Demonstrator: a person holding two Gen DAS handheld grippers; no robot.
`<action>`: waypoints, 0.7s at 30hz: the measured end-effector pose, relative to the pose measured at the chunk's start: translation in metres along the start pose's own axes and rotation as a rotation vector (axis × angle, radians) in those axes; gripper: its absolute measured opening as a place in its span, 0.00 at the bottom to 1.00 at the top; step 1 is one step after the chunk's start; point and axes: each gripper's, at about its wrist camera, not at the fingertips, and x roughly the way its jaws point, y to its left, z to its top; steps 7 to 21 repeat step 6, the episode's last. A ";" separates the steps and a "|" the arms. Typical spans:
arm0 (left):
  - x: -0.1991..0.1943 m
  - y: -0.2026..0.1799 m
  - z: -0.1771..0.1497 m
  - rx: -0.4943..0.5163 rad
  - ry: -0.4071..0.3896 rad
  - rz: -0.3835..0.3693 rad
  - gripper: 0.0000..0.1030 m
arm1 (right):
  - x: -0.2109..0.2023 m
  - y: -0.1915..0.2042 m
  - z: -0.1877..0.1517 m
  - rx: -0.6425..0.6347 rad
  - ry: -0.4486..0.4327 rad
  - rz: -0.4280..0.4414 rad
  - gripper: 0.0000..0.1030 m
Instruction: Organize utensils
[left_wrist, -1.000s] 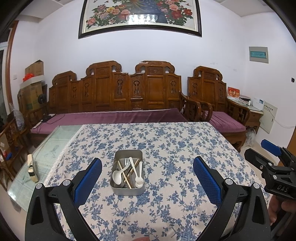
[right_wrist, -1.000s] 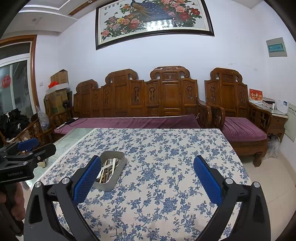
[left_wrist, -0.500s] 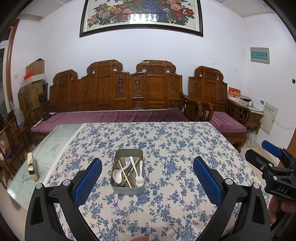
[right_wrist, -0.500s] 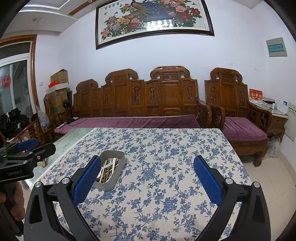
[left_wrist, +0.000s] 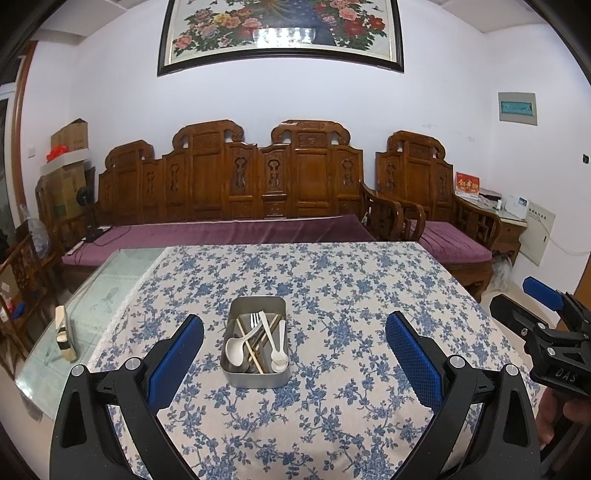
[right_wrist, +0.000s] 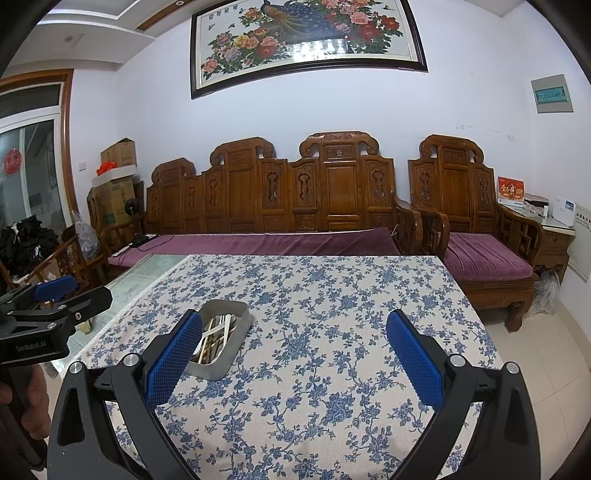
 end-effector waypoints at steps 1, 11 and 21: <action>0.000 0.000 0.000 -0.002 -0.002 -0.001 0.92 | 0.000 0.000 0.000 0.000 -0.001 -0.001 0.97; -0.001 0.001 0.000 -0.007 -0.007 -0.003 0.92 | -0.001 0.001 0.000 0.000 -0.007 -0.006 0.97; -0.001 0.001 0.000 -0.007 -0.007 -0.003 0.92 | -0.001 0.001 0.000 0.000 -0.007 -0.006 0.97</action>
